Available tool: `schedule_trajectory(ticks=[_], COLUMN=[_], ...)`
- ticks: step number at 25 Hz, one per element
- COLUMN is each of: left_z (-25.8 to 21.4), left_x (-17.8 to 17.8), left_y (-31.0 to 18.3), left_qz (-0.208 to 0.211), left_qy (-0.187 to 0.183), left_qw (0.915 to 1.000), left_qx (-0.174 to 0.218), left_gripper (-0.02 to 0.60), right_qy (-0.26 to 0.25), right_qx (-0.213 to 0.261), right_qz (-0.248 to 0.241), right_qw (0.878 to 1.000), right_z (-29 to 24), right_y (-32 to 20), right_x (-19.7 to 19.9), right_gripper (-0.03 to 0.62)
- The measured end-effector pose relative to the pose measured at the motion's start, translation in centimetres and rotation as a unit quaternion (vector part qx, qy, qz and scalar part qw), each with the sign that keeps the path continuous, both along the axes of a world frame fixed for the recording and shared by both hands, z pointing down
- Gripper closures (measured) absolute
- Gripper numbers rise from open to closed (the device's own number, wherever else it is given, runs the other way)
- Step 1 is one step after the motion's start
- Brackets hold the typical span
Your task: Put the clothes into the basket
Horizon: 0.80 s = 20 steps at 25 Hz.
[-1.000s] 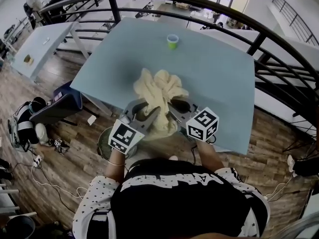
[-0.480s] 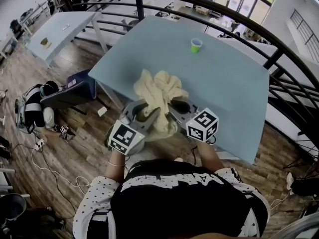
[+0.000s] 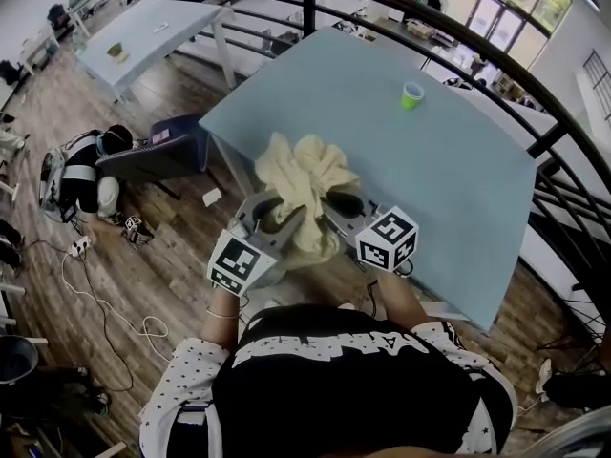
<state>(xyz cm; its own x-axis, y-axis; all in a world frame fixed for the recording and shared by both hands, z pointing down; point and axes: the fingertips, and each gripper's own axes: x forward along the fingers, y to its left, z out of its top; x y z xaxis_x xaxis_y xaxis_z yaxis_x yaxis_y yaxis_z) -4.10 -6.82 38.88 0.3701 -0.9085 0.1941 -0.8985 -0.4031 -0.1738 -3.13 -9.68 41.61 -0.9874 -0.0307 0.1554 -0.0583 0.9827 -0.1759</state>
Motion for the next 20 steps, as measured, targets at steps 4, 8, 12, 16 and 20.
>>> schedule_trajectory(ticks=[4,8,12,16,20], left_z=[0.2,0.2,0.3,0.8,1.3], left_x=[-1.8,-3.7,-5.2,-6.7,-9.3], left_y=[0.8,1.9,3.0,4.1,5.4], left_qz=[-0.016,-0.032,-0.044,-0.060,-0.072], left_qy=[0.001,0.004,0.004,0.006,0.009], left_qw=[0.9999,0.9995,0.9990,0.9981,0.9972], left_qx=[-0.002,-0.005,-0.006,-0.012,-0.014], left_gripper=[0.460,0.460,0.460,0.460,0.460], right_qy=[0.002,0.005,0.006,0.009,0.012], right_qx=[-0.002,-0.005,-0.007,-0.012,-0.014], right_qz=[-0.016,-0.032,-0.044,-0.060,-0.072], right_qw=[1.000,0.999,0.999,0.998,0.997], right_z=[0.2,0.2,0.3,0.9,1.4], right_y=[0.7,1.8,2.9,4.0,5.3], right_x=[-1.8,-3.8,-5.4,-7.0,-9.6], right_gripper=[0.531,0.531,0.531,0.531,0.531])
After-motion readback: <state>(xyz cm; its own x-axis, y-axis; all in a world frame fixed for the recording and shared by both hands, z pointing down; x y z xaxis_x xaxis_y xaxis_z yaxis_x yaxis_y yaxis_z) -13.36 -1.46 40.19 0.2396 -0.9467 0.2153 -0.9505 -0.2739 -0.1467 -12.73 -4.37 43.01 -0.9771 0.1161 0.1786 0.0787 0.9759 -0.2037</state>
